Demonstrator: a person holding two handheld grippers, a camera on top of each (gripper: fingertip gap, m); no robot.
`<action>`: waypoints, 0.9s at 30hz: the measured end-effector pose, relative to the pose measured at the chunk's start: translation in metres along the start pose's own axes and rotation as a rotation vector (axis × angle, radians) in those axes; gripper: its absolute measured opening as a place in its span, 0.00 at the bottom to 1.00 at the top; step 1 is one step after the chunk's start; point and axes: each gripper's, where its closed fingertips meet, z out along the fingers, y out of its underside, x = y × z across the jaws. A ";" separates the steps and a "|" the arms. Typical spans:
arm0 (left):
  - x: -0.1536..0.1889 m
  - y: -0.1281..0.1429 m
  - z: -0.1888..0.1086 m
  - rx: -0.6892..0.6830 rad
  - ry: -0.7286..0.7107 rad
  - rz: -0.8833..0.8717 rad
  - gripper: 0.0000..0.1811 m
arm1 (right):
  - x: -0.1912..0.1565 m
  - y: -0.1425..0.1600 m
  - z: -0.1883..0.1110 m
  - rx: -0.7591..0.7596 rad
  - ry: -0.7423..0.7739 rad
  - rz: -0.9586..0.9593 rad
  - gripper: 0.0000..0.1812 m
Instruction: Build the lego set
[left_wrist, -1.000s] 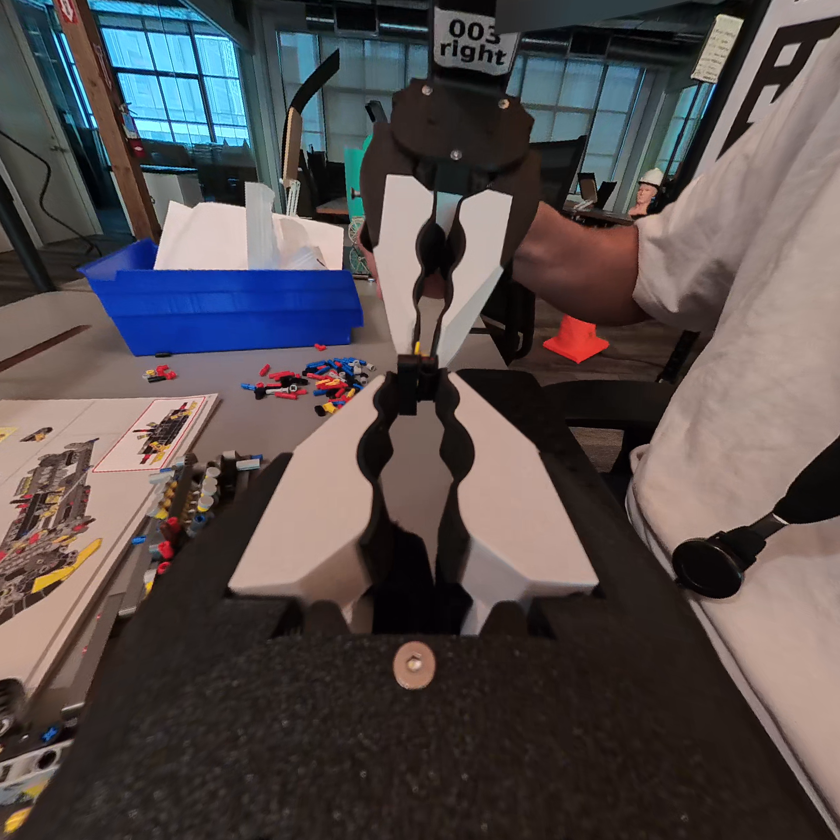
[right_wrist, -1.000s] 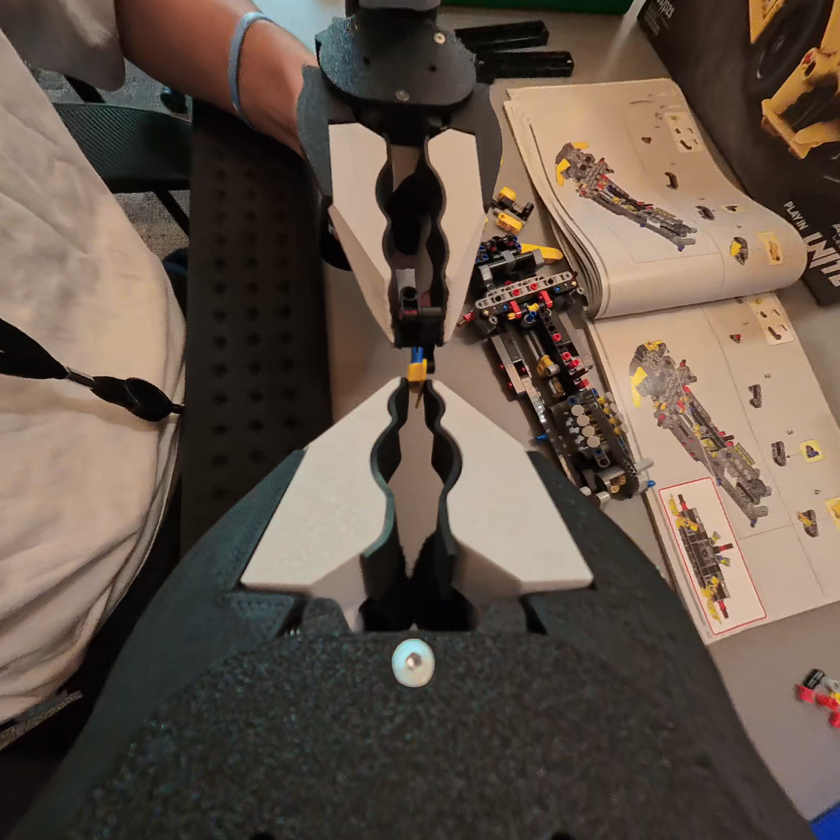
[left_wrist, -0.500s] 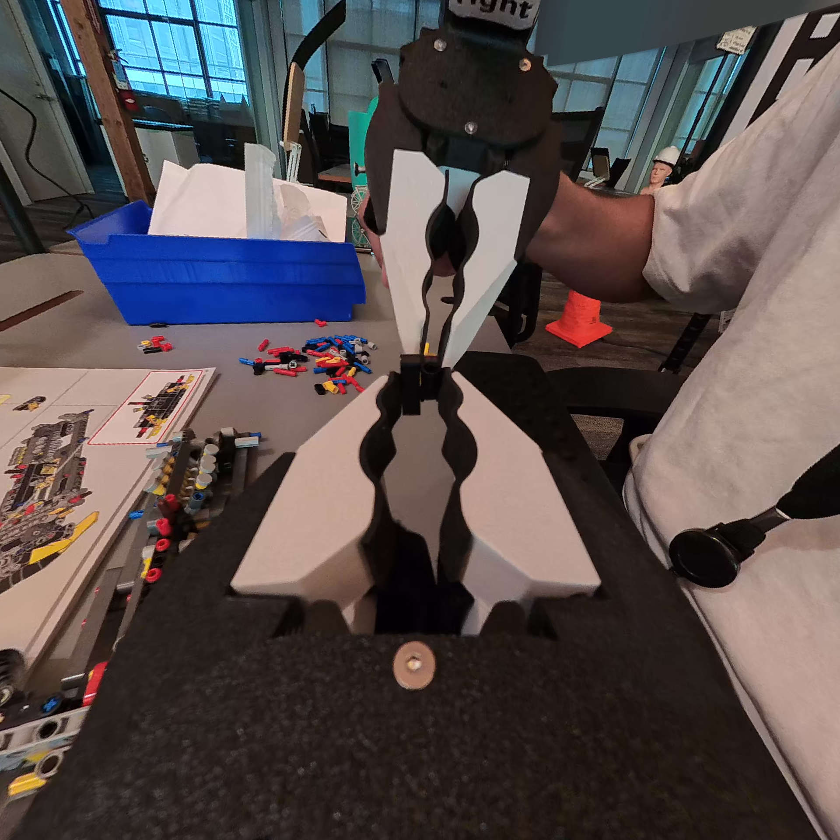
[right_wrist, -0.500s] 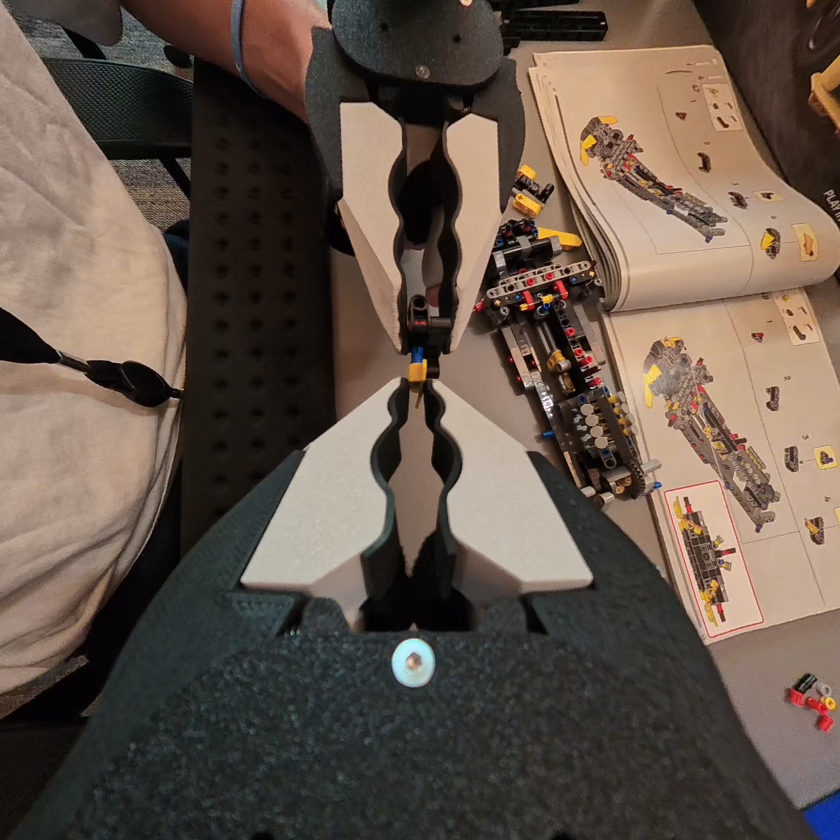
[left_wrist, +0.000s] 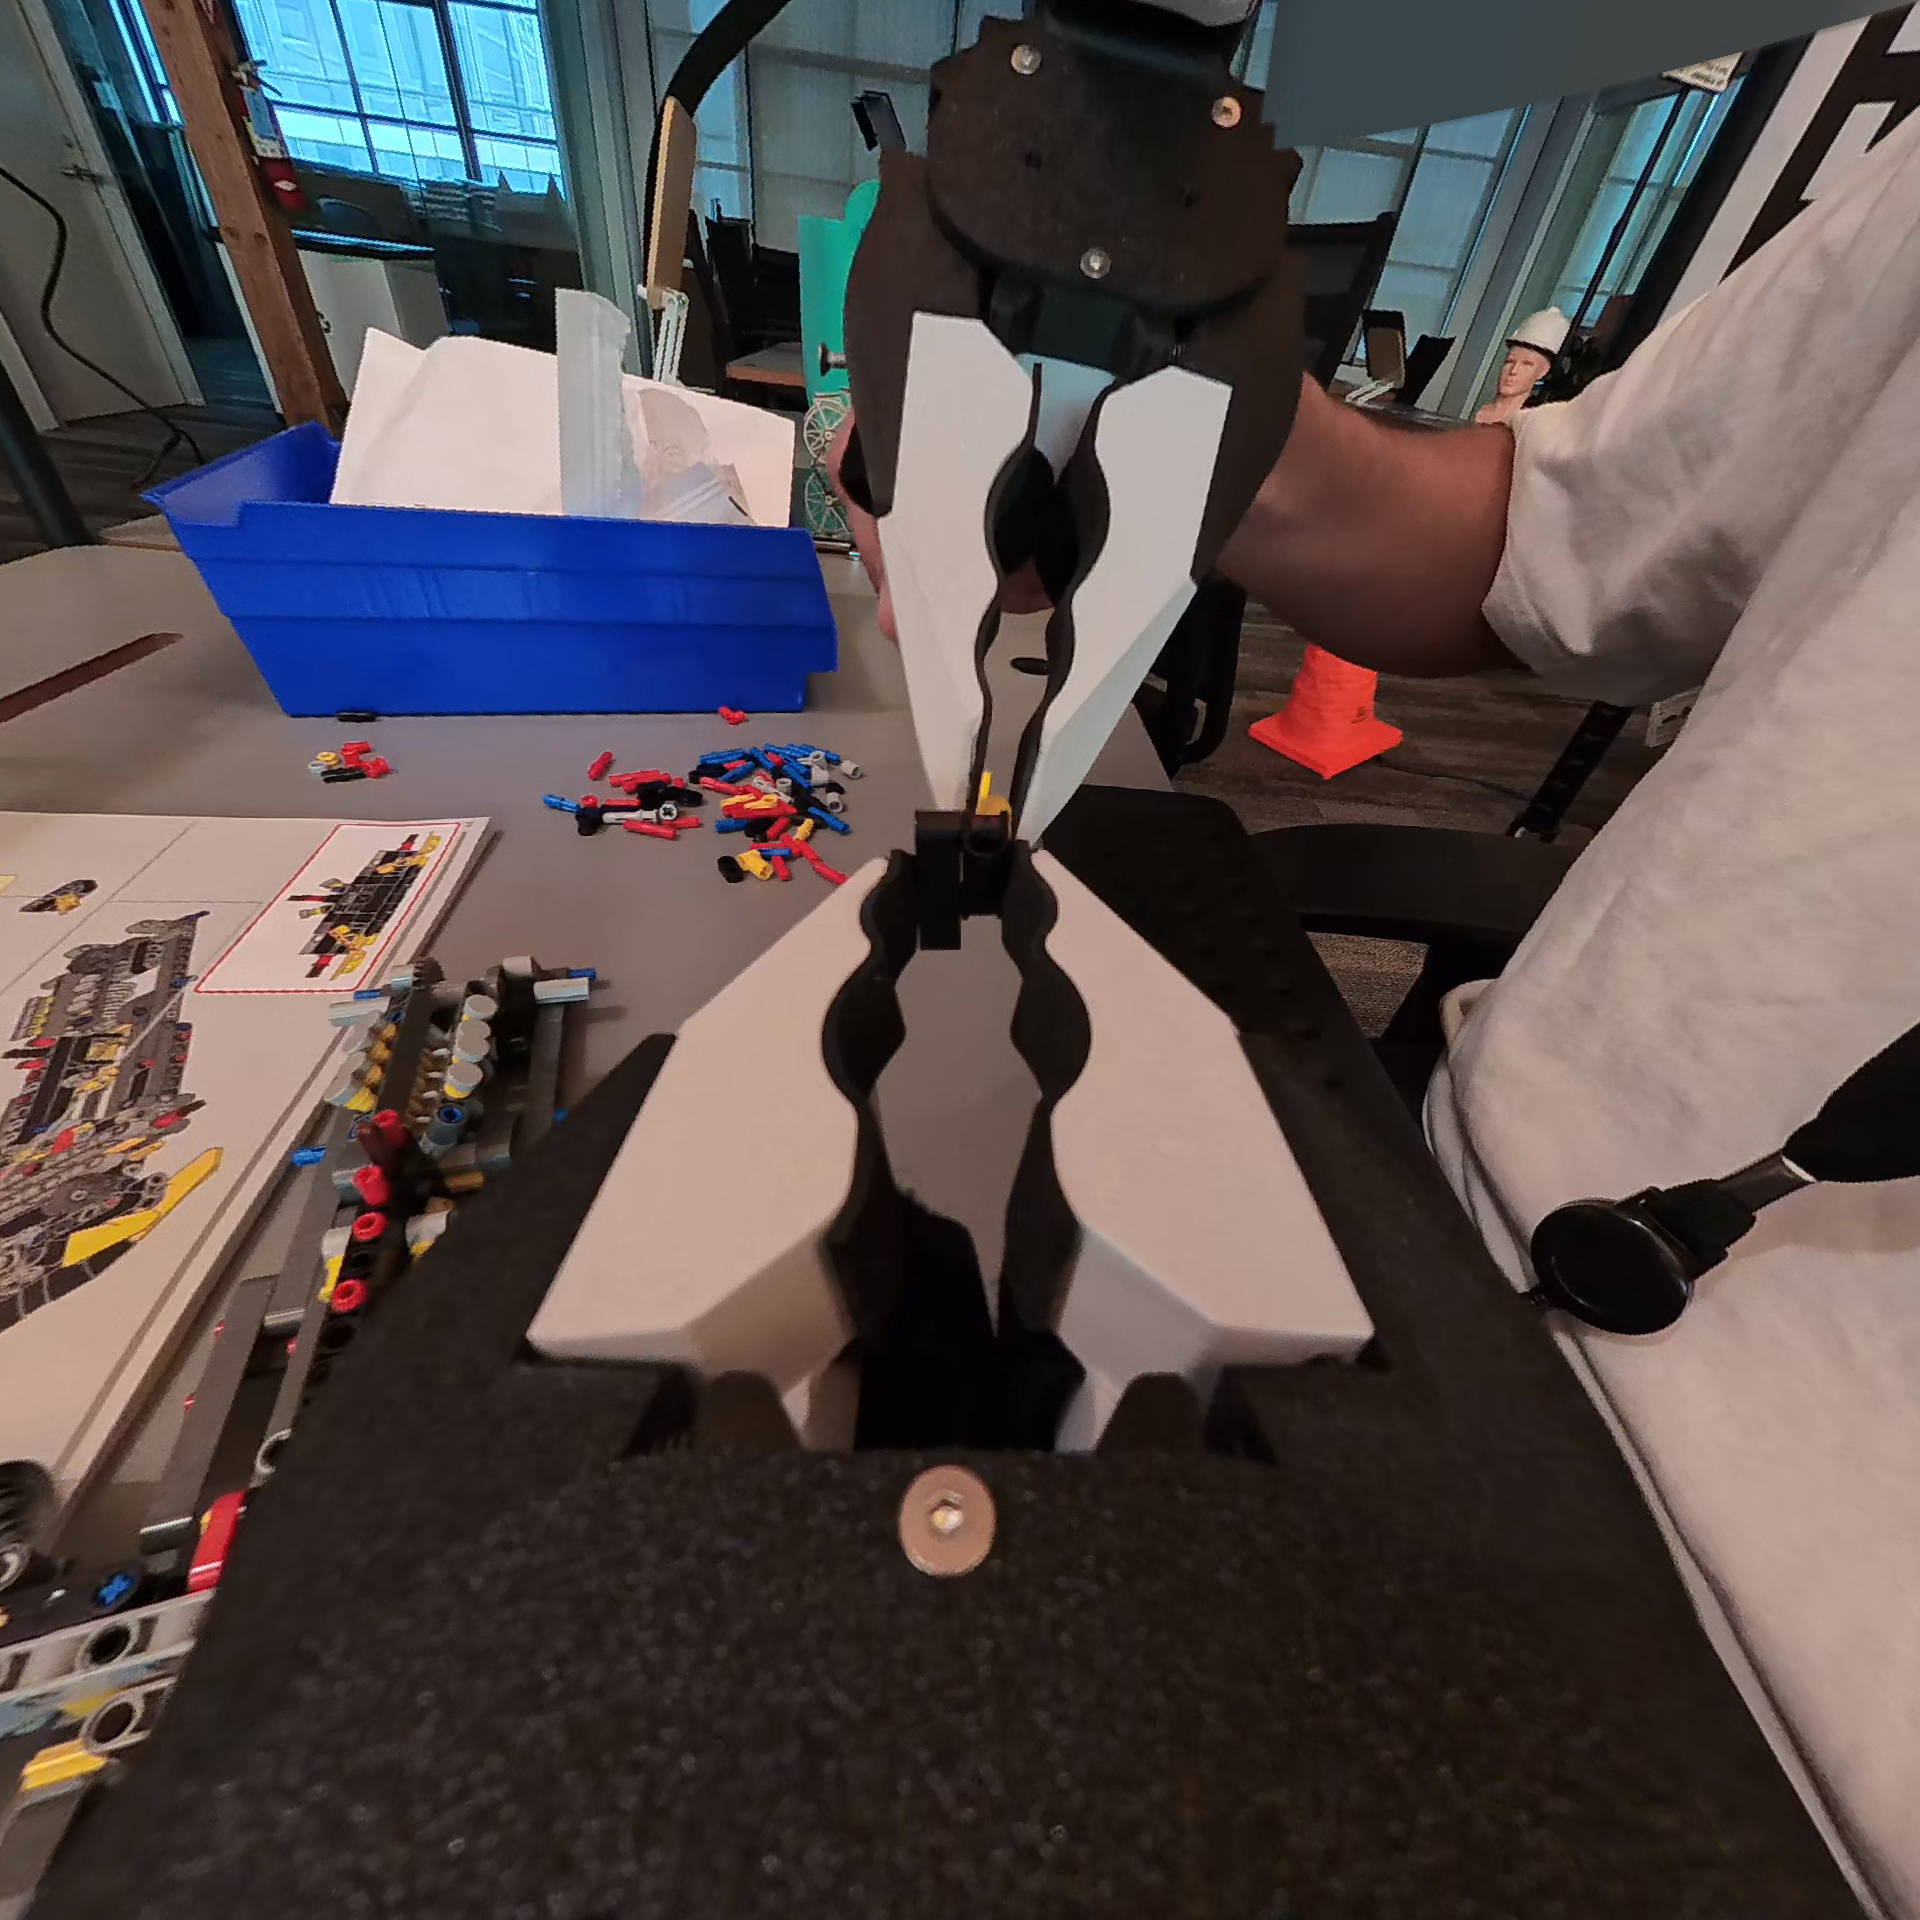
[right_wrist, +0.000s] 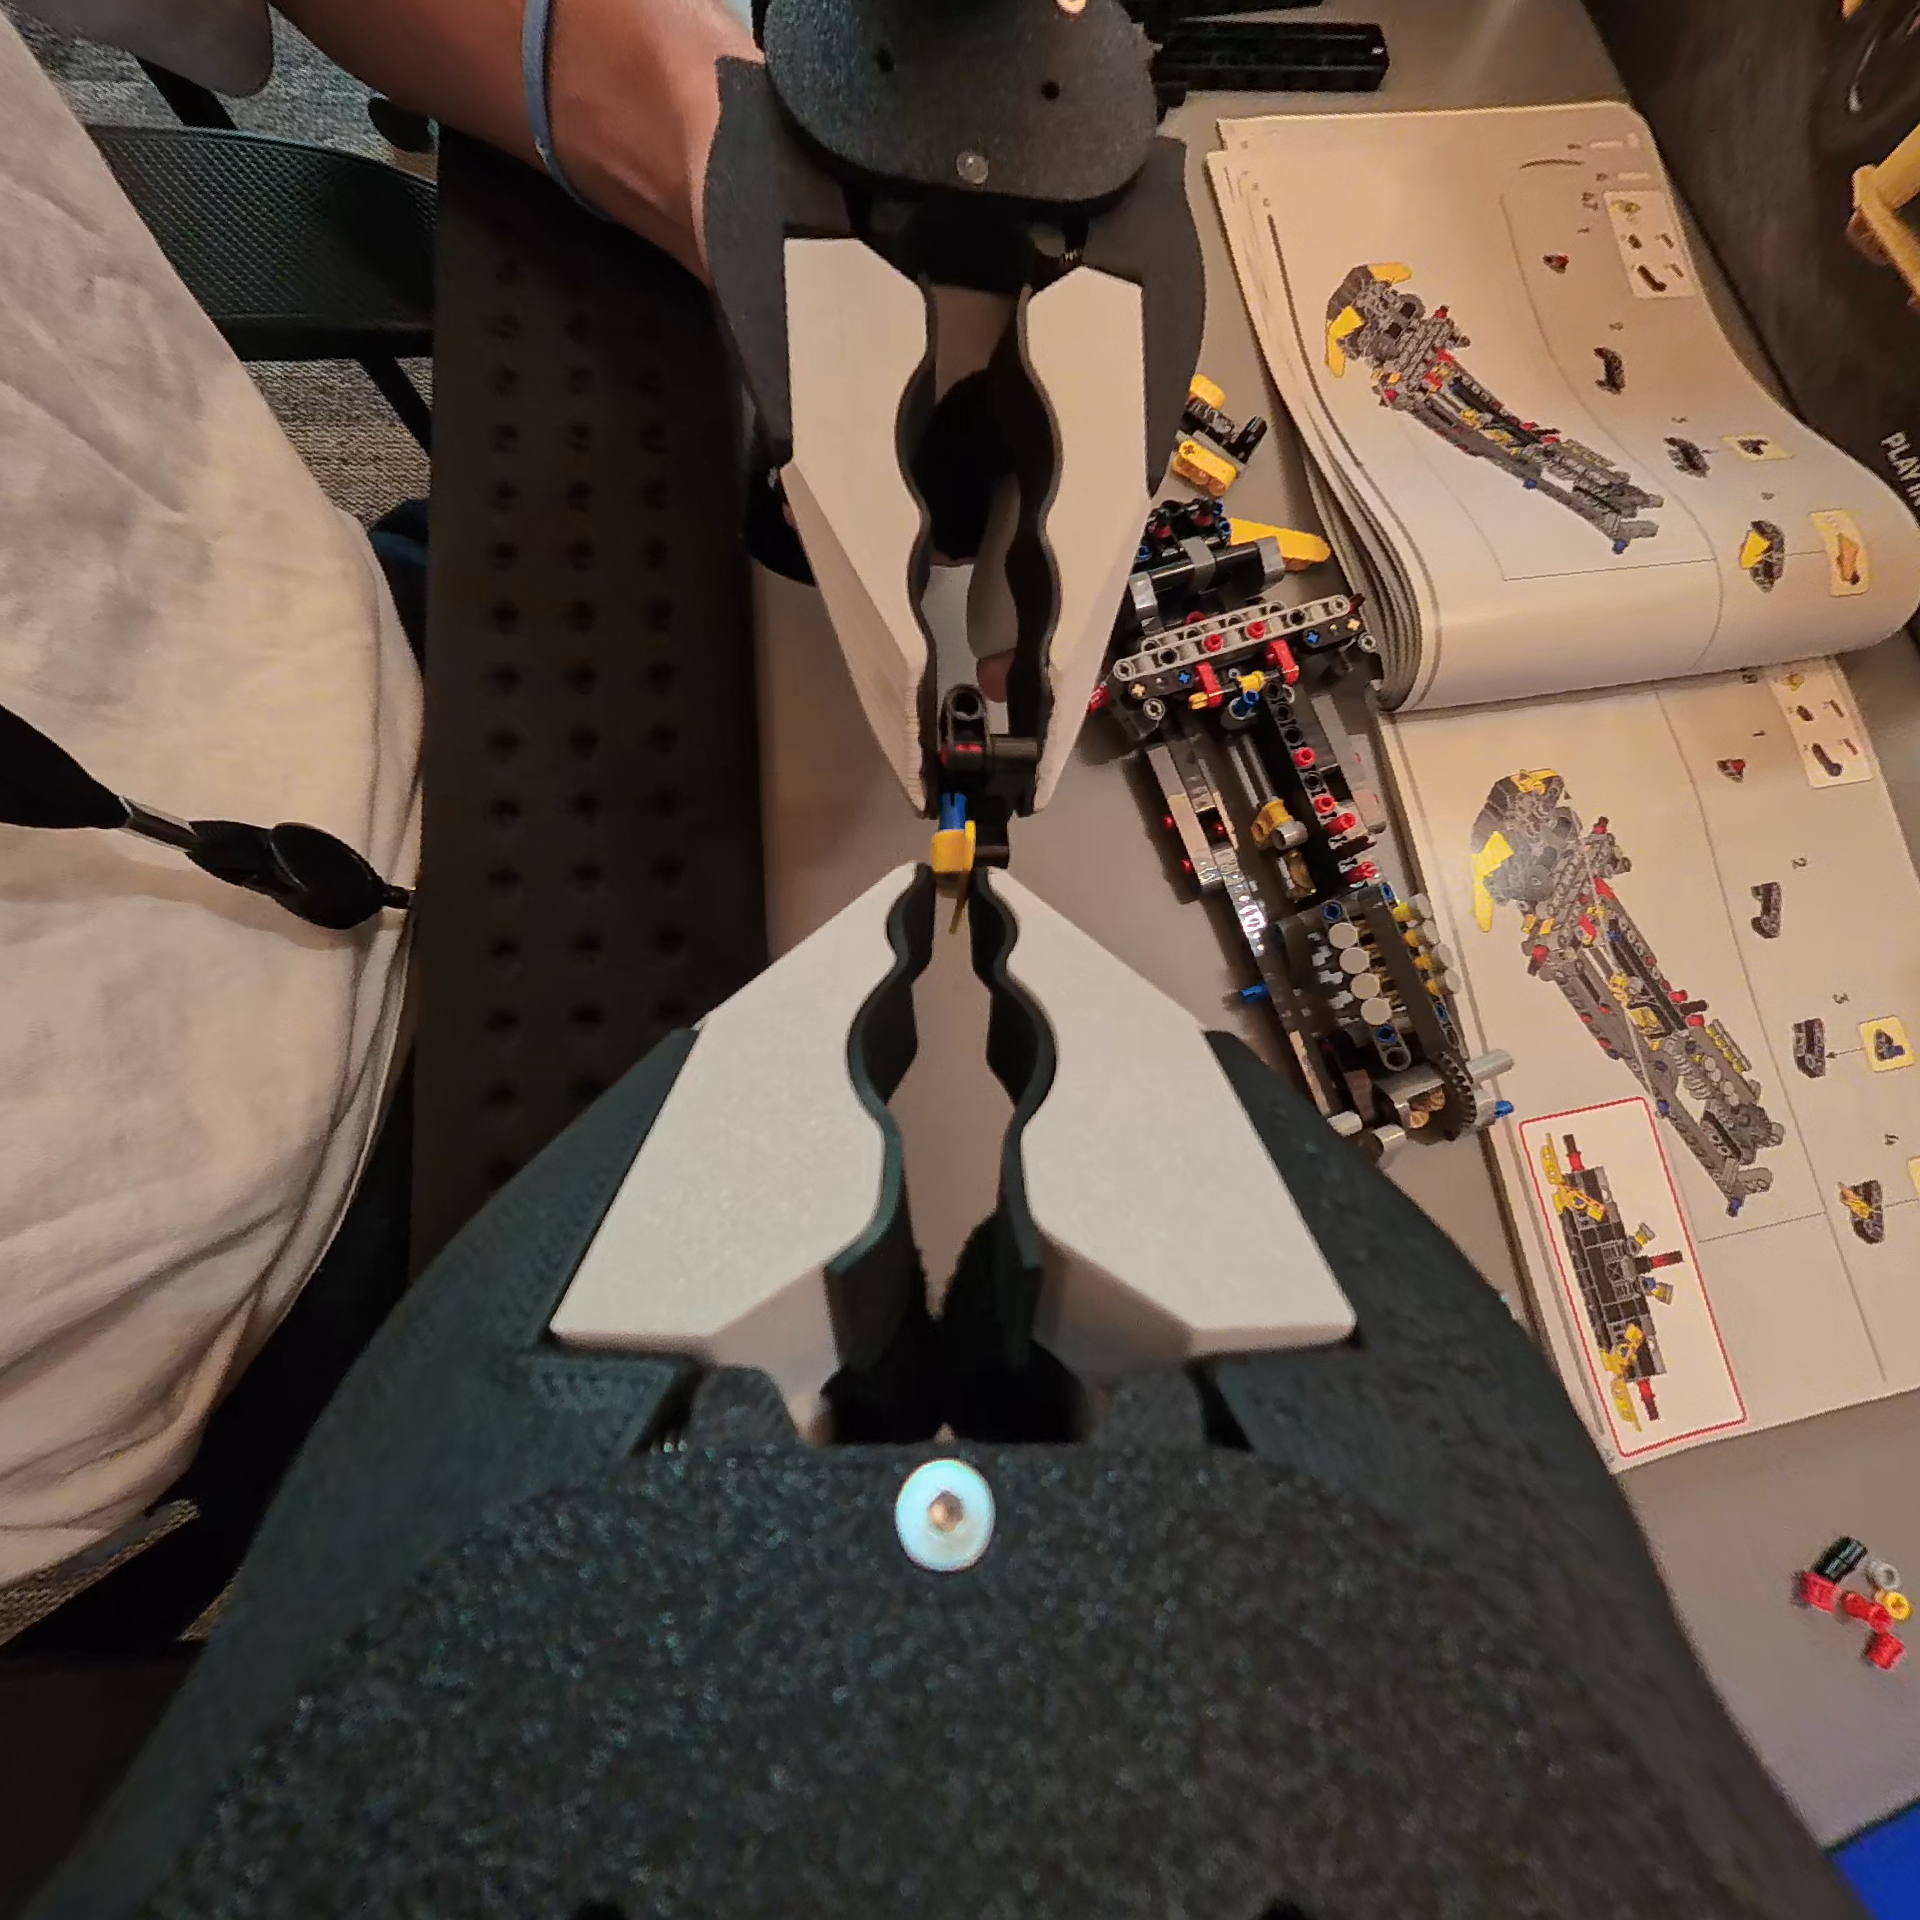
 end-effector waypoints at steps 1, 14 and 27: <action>0.000 0.000 0.000 -0.003 -0.001 0.002 0.08 | 0.000 0.001 0.000 -0.005 -0.001 0.002 0.03; 0.003 0.007 0.002 -0.046 0.008 0.026 0.08 | -0.003 0.004 0.004 -0.031 -0.013 -0.010 0.03; 0.007 0.033 0.009 -0.202 -0.020 0.185 0.08 | -0.012 0.022 0.016 -0.170 -0.048 -0.028 0.03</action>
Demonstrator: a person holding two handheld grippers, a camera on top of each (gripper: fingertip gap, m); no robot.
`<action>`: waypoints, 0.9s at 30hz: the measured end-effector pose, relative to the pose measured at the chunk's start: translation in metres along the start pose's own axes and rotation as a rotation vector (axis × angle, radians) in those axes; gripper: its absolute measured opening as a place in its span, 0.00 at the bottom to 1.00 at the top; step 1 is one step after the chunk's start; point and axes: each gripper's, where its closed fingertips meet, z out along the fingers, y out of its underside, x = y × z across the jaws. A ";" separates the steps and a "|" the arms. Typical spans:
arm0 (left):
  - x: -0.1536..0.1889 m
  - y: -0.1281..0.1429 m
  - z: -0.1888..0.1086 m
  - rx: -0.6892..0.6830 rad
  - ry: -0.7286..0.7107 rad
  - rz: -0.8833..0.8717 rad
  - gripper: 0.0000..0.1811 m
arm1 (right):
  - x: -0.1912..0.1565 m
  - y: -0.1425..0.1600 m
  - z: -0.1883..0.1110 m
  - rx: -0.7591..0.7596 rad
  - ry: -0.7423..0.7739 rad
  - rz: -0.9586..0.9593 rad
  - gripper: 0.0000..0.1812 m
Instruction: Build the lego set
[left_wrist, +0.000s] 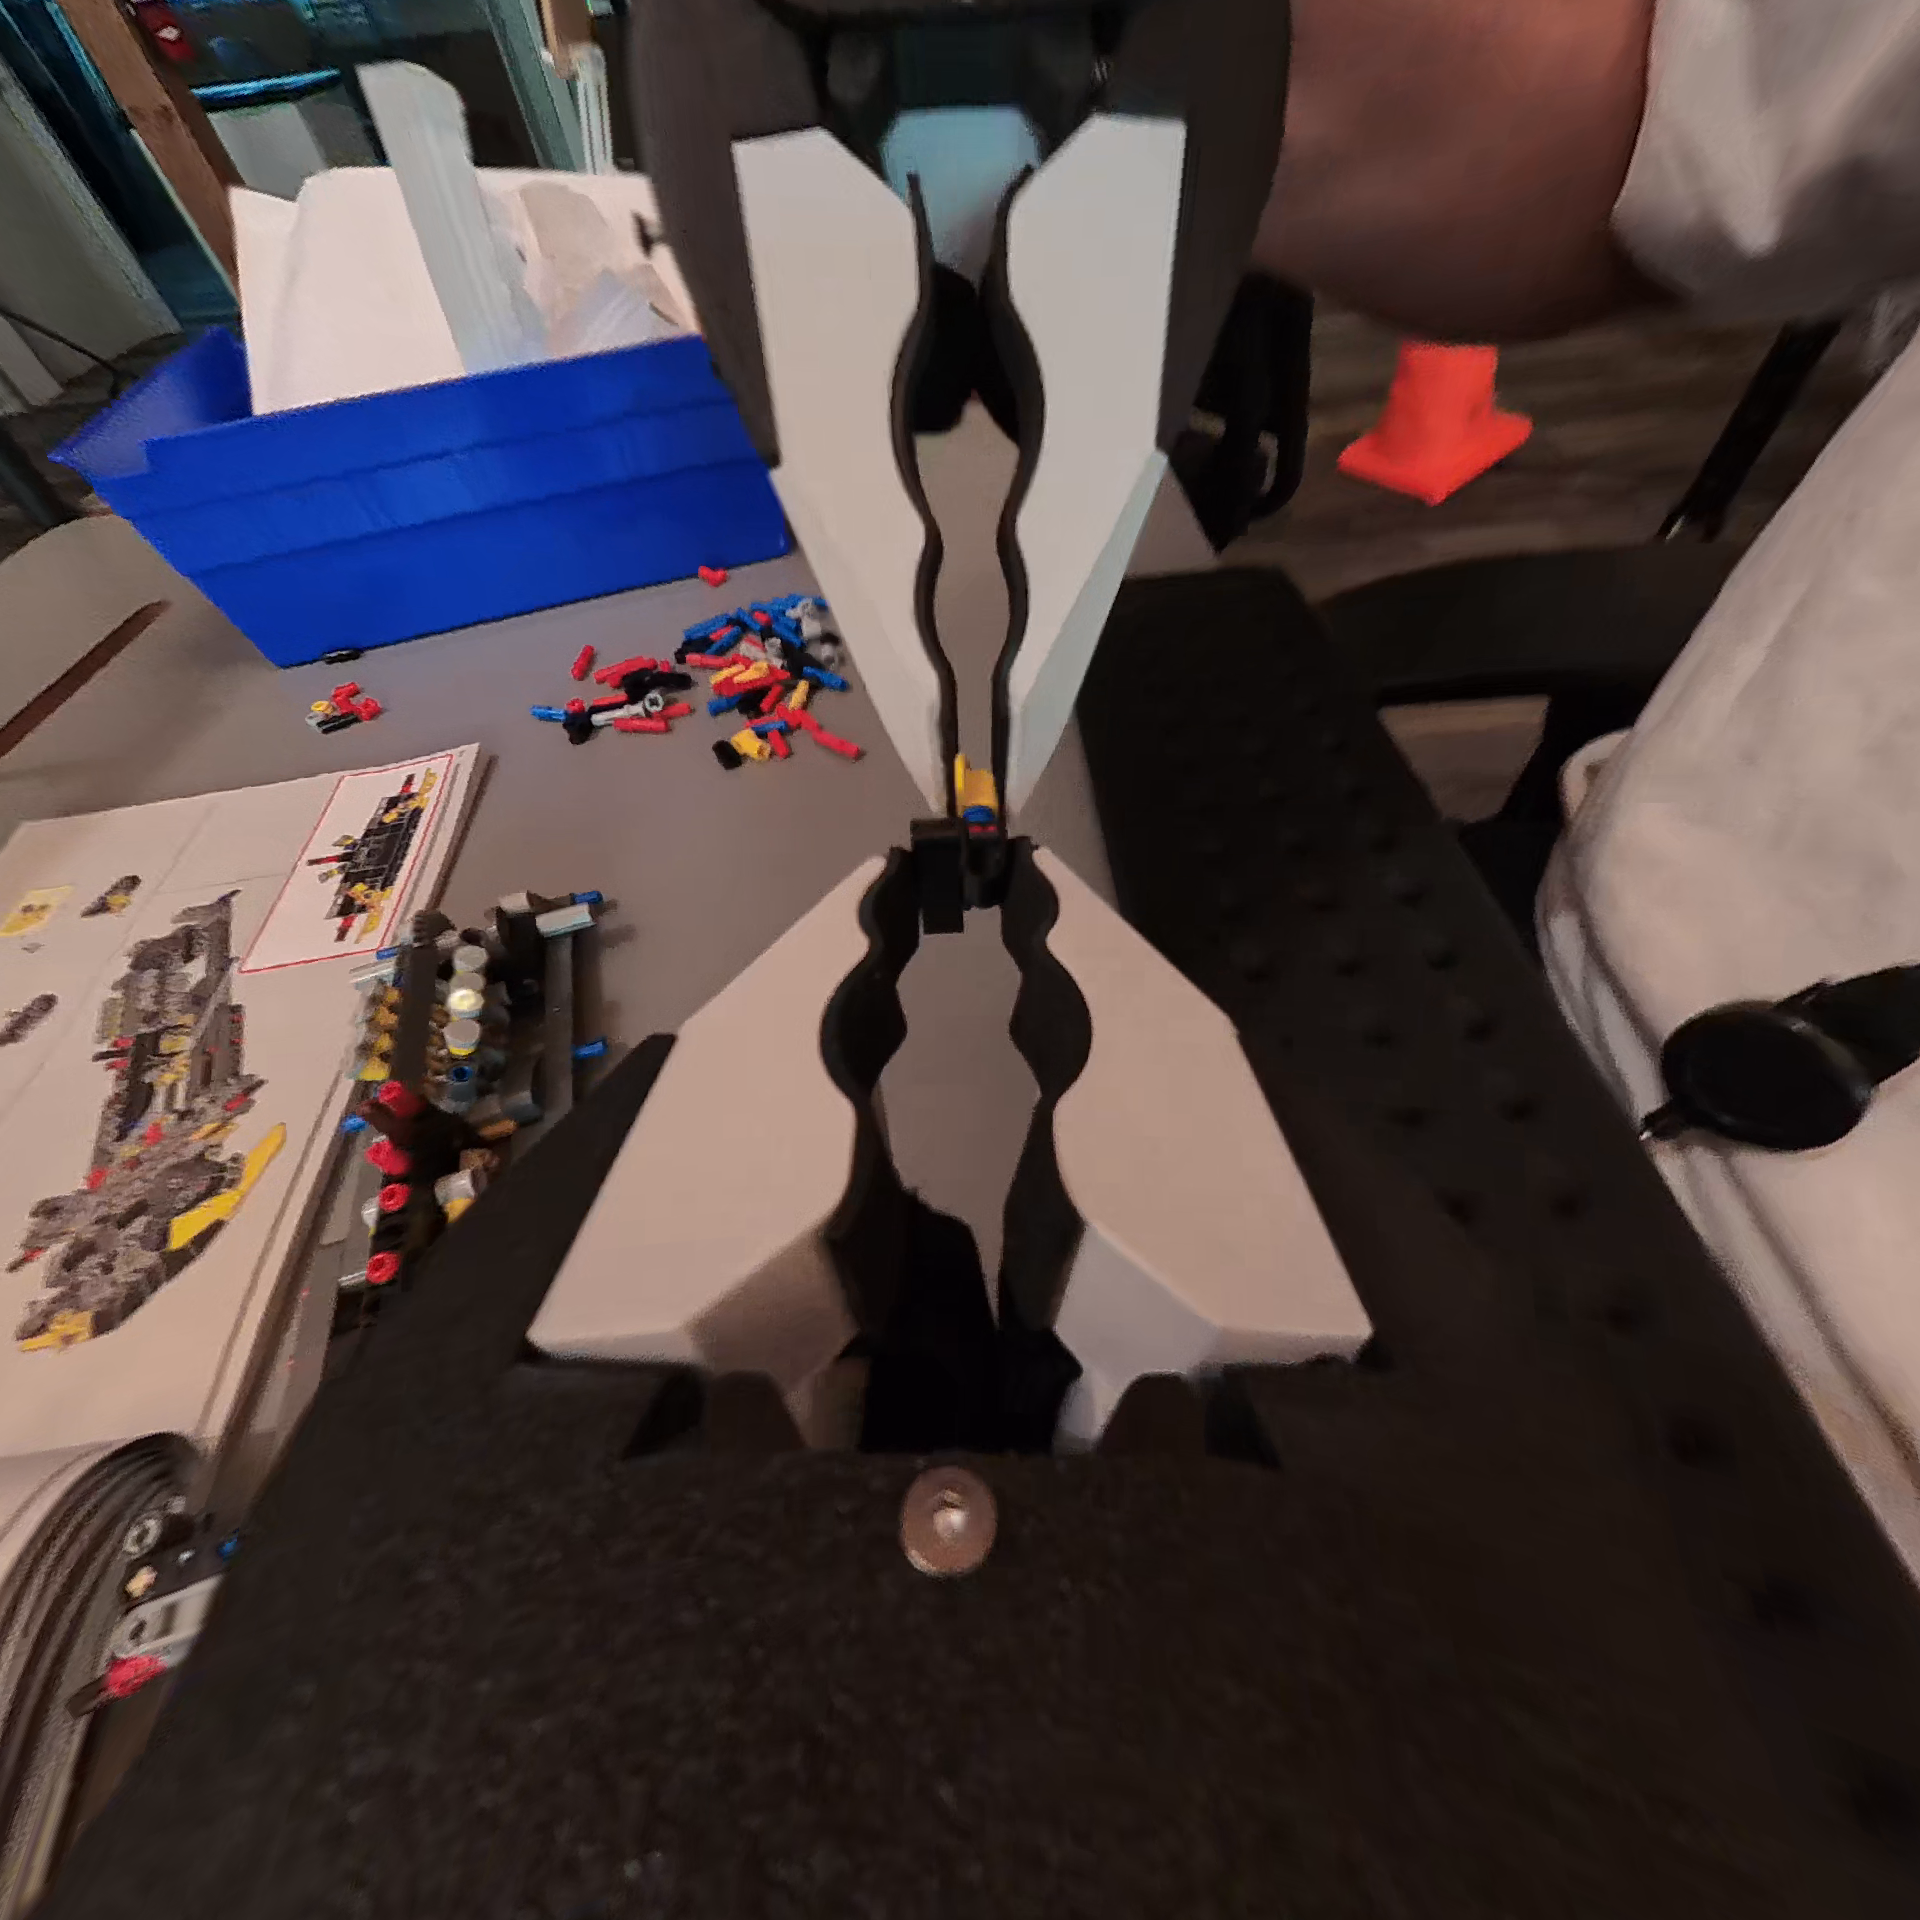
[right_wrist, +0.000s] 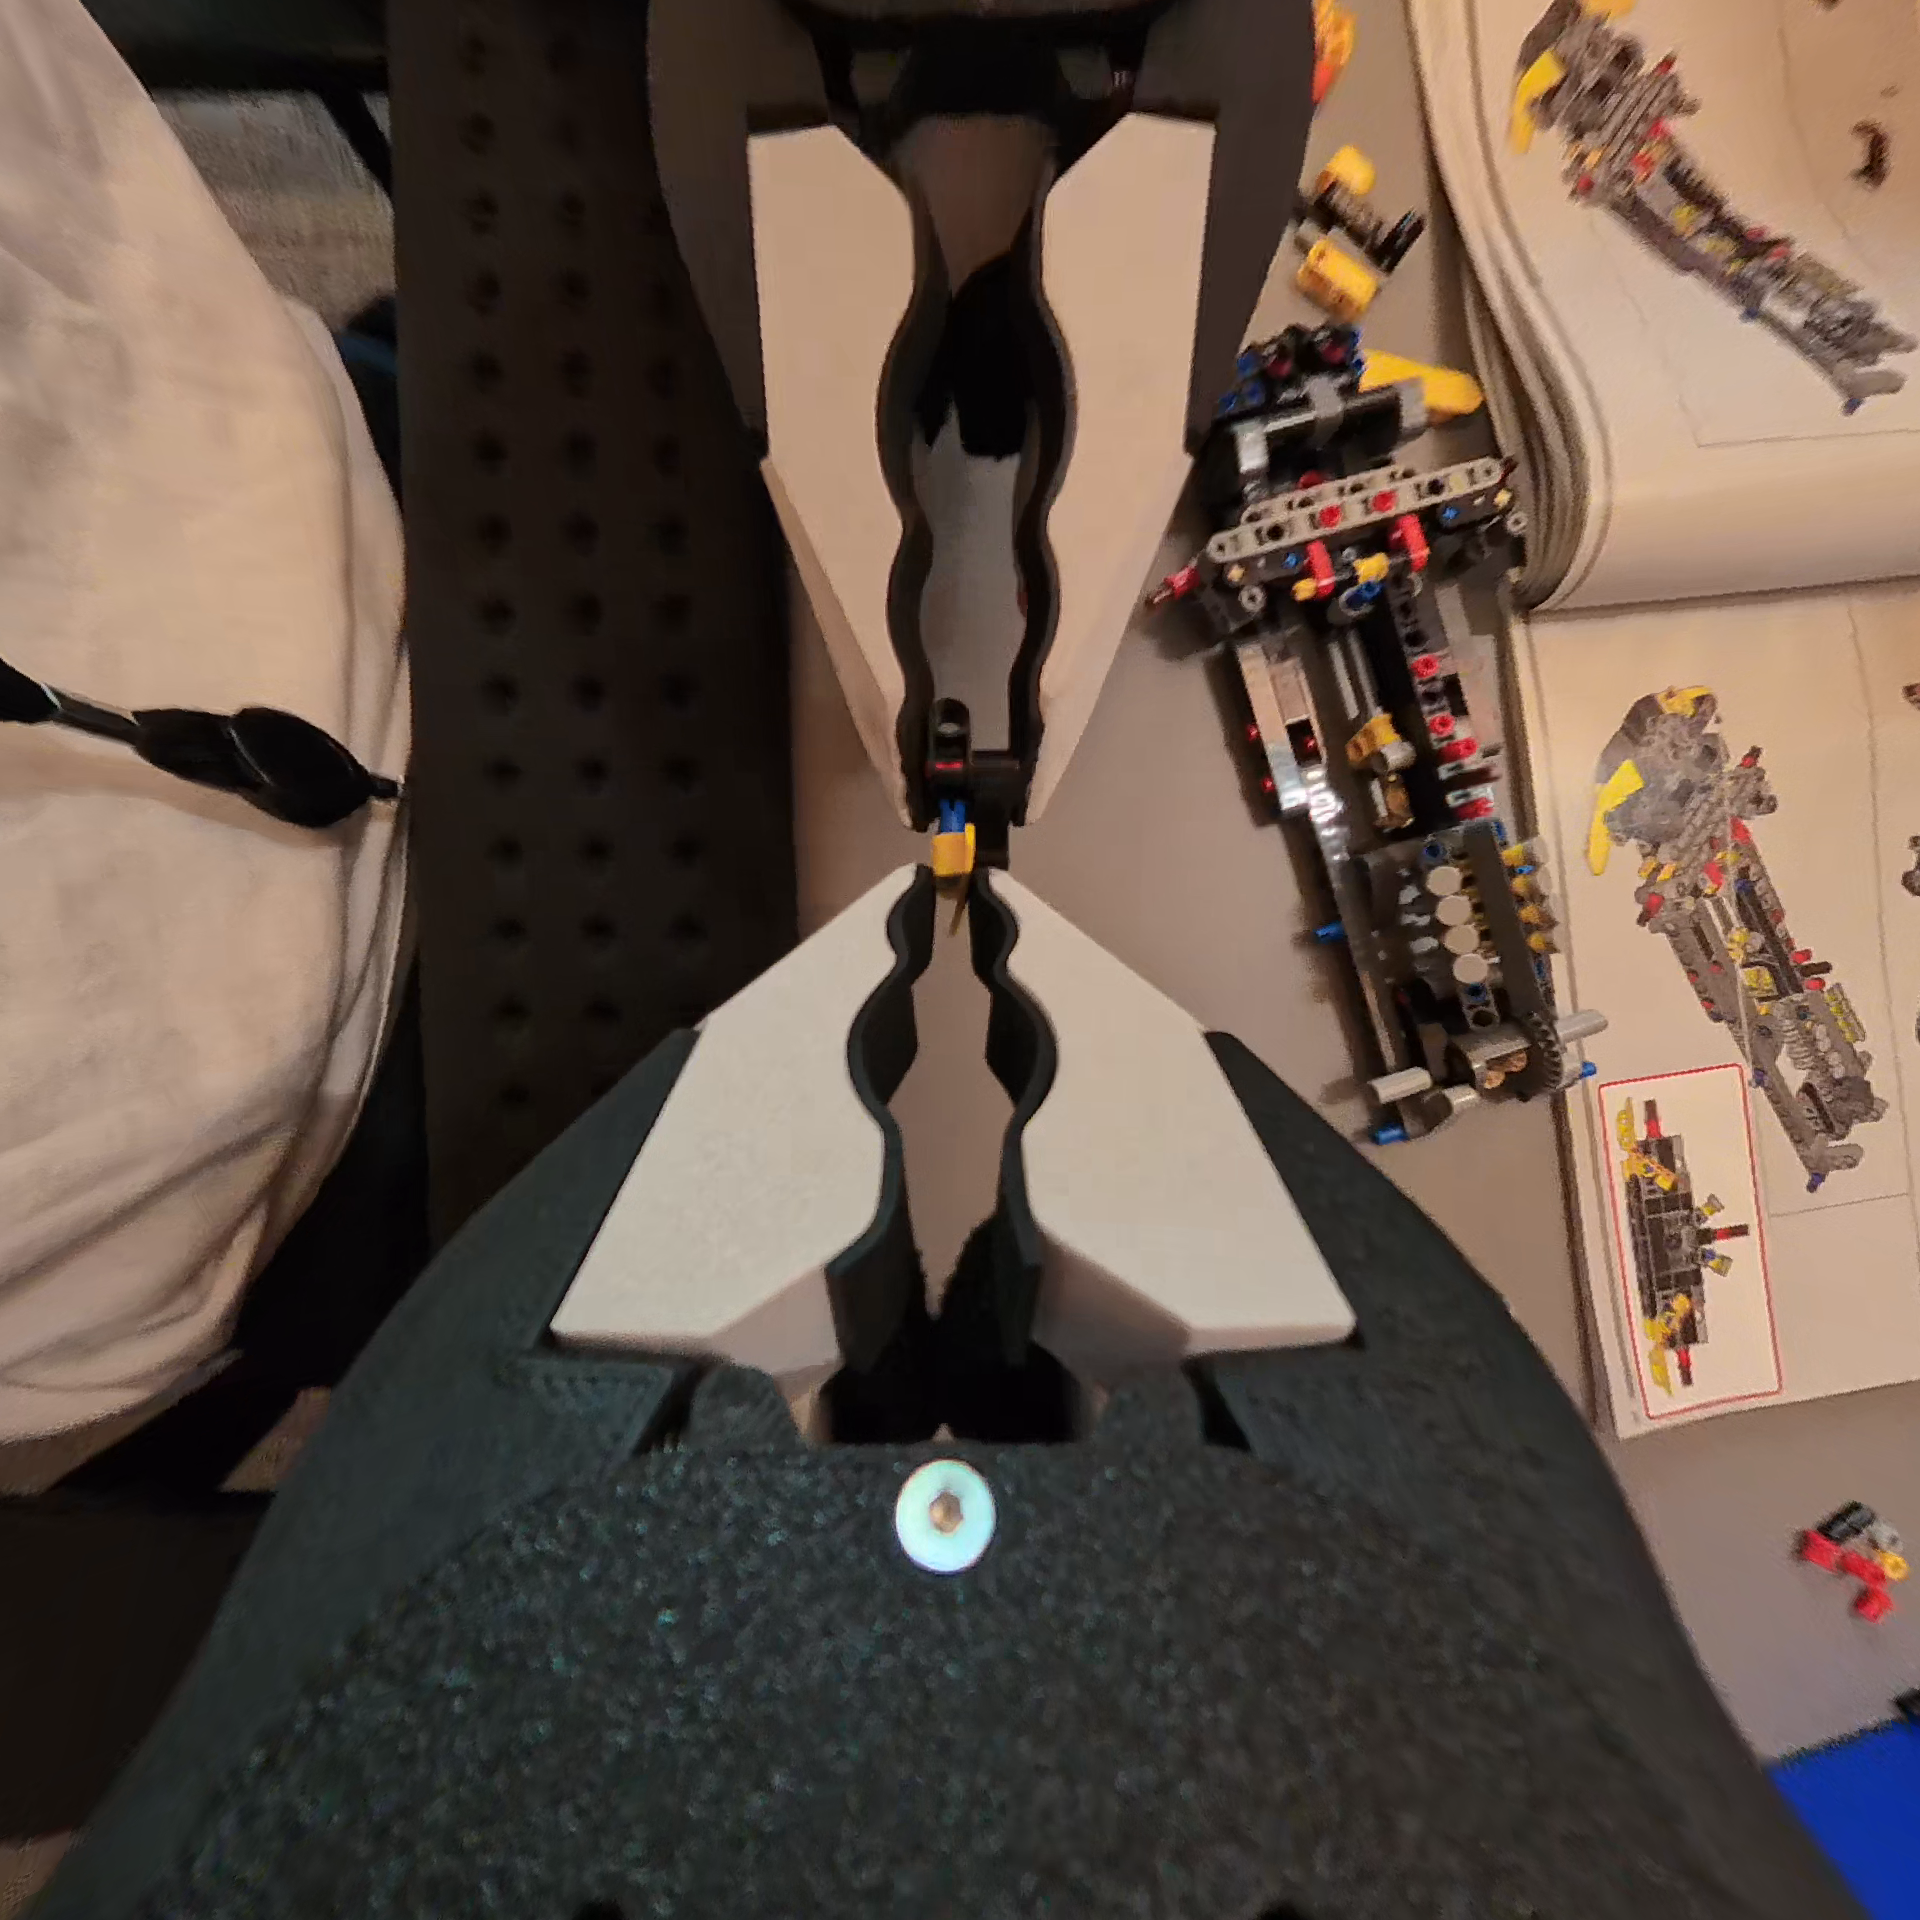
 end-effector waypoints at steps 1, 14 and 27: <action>0.001 0.004 0.002 -0.027 -0.007 0.031 0.08 | -0.002 0.003 0.002 -0.034 -0.002 -0.015 0.03; 0.001 0.020 0.010 -0.109 -0.031 0.058 0.08 | -0.001 0.015 0.015 -0.090 0.028 -0.033 0.03; 0.001 0.014 0.011 -0.049 -0.014 0.011 0.08 | -0.002 0.012 0.012 0.026 -0.030 0.006 0.03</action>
